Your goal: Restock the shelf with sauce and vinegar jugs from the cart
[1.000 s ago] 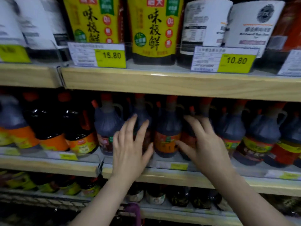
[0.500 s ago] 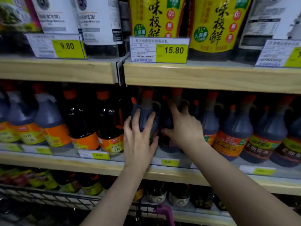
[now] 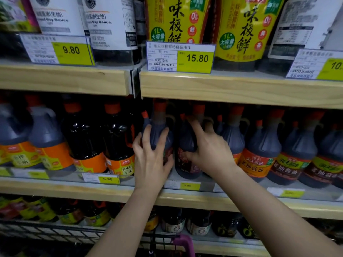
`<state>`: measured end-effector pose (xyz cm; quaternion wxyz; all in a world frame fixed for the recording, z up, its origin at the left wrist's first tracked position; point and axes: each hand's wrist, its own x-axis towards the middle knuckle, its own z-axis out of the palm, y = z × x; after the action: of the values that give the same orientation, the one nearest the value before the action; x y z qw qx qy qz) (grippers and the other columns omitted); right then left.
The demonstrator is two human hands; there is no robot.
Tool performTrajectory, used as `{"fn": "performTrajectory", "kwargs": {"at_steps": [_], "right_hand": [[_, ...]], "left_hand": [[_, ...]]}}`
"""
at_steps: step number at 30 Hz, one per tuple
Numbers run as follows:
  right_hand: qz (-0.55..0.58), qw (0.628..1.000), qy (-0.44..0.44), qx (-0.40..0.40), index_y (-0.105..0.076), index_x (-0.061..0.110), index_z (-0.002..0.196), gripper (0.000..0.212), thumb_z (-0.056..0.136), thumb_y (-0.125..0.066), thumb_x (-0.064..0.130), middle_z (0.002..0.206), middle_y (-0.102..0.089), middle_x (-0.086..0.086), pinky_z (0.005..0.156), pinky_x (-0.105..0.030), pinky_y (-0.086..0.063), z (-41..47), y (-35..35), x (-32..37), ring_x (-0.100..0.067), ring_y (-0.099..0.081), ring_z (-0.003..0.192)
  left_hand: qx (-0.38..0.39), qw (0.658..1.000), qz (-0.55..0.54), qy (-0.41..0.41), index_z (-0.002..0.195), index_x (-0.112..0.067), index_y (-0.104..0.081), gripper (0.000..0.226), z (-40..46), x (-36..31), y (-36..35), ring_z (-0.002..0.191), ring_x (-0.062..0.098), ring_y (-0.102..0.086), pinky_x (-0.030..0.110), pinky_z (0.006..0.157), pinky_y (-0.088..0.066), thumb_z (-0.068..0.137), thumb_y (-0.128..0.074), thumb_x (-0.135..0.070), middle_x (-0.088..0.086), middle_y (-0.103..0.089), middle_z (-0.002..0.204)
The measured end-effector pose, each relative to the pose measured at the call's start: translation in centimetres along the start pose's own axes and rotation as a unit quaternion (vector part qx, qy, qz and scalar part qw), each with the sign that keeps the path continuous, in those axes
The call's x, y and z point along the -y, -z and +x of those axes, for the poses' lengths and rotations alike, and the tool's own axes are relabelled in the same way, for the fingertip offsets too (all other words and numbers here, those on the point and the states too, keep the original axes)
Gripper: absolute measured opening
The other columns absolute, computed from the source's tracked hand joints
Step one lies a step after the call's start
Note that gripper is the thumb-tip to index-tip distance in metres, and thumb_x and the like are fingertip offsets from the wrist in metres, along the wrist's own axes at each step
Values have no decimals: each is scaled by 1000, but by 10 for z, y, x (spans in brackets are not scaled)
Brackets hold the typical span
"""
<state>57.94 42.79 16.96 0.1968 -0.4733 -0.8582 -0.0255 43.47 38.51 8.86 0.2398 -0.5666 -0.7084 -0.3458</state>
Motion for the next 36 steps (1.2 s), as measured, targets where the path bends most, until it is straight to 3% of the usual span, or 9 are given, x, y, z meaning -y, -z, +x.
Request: {"fn": "performTrajectory", "kwargs": {"at_steps": [6, 11, 15, 24, 27, 30, 33, 36], "right_hand": [[7, 1000, -5, -1, -8, 39, 144, 90, 76, -67, 37, 127, -38, -14, 64, -40, -48, 0, -1, 0, -42, -60, 90], [3, 1000, -2, -7, -5, 40, 145, 92, 77, -67, 38, 135, -31, -15, 59, -35, -39, -4, -4, 2, -42, -59, 91], [9, 1000, 6, -28, -11, 38, 145, 88, 78, -67, 37, 139, -26, -13, 61, -39, -47, -9, -6, 0, -40, -59, 90], [46, 998, 6, -29, -17, 38, 144, 83, 78, -67, 40, 143, -24, -12, 66, -41, -51, -11, -8, -1, -40, -58, 97], [58, 996, 26, -60, -24, 37, 142, 82, 75, -71, 41, 146, -27, -11, 61, -43, -54, -21, -4, -4, -40, -61, 93], [74, 993, 22, -87, -35, 28, 134, 73, 73, -74, 37, 138, -39, -10, 50, -41, -55, -40, -2, -18, -36, -64, 84], [39, 998, 8, -56, -39, 23, 129, 66, 75, -73, 37, 128, -46, -8, 44, -36, -52, -59, -3, -32, -31, -64, 80], [30, 999, 31, -8, -42, 20, 129, 58, 80, -67, 37, 117, -51, -5, 50, -33, -46, -69, 6, -24, -28, -61, 89]], "left_hand": [[0, 1000, -3, 0, 140, -24, -36, 71, 0, 1, 1, 120, 42, -34, 48, 90, -48, 77, -67, -30, 14, -20, 145], [0, 1000, -8, -16, 141, -22, -35, 69, -3, 2, 2, 124, 44, -34, 50, 95, -44, 80, -66, -29, 16, -20, 146], [1, 1000, -17, 0, 140, -22, -36, 68, -2, -2, 4, 123, 43, -34, 47, 91, -47, 80, -68, -29, 15, -20, 145], [3, 1000, 11, -8, 142, -20, -34, 67, -4, -5, 0, 125, 42, -32, 47, 96, -44, 83, -63, -32, 16, -19, 143], [11, 1000, 28, -3, 142, -22, -34, 72, -4, -5, 4, 125, 42, -32, 50, 95, -45, 80, -68, -35, 17, -22, 143], [9, 999, 34, 5, 142, -25, -33, 72, -1, -9, 11, 129, 42, -31, 53, 95, -42, 79, -66, -40, 17, -24, 144], [11, 999, 29, 13, 140, -25, -34, 67, 1, -13, 22, 129, 39, -32, 52, 91, -42, 82, -62, -42, 16, -26, 144], [24, 999, 24, 9, 138, -22, -38, 59, -2, -7, 44, 122, 34, -40, 46, 86, -46, 86, -52, -46, 14, -35, 141]]}}
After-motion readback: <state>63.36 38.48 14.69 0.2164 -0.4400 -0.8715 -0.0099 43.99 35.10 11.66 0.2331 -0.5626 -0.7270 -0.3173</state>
